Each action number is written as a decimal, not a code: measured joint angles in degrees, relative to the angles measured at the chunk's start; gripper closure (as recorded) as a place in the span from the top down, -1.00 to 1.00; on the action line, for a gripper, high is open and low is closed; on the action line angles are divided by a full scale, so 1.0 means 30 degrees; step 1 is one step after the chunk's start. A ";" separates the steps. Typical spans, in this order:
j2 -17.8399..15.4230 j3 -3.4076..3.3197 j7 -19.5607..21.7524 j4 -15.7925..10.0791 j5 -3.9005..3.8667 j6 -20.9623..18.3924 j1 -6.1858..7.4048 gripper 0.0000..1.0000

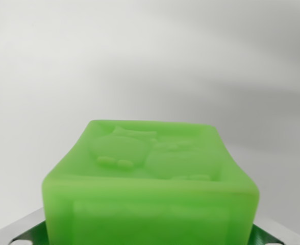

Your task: Stack cube

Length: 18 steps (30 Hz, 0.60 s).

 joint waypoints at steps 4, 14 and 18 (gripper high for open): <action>-0.0058 0.0001 0.0423 -0.0050 0.0000 0.0000 0.0243 -1.00; -0.0193 0.0010 0.1387 -0.0180 0.0000 0.0000 0.0812 -1.00; -0.0225 0.0014 0.1806 -0.0207 0.0000 0.0000 0.1061 -1.00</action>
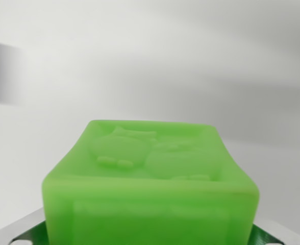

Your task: Stack cube

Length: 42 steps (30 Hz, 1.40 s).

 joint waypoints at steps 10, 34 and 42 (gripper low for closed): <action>-0.0094 0.0008 0.0998 -0.0050 0.0000 -0.0011 0.0590 -1.00; -0.0224 0.0027 0.3383 -0.0028 0.0000 -0.0146 0.2006 -1.00; -0.0226 0.0033 0.4153 0.0059 0.0000 -0.0218 0.2461 -1.00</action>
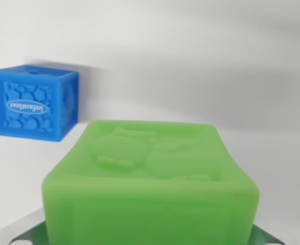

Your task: Stack cube

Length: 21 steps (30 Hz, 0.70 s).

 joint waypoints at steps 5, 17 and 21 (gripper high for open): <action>0.0000 0.0002 0.0505 0.0082 0.0000 -0.0072 0.0299 -1.00; 0.0002 0.0008 0.1685 0.0276 0.0000 -0.0260 0.0998 -1.00; 0.0016 0.0009 0.2046 0.0368 0.0000 -0.0333 0.1213 -1.00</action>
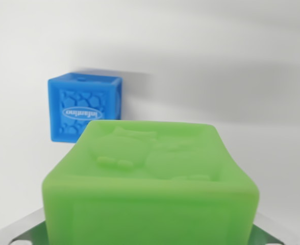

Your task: Stack cube

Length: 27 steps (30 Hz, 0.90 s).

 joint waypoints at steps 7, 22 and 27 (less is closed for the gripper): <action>0.0060 0.0002 0.0662 0.0176 0.0000 -0.0116 0.0391 -1.00; 0.0255 0.0006 0.2037 0.0644 0.0000 -0.0387 0.1206 -1.00; 0.0320 0.0007 0.2451 0.0811 0.0000 -0.0476 0.1453 -1.00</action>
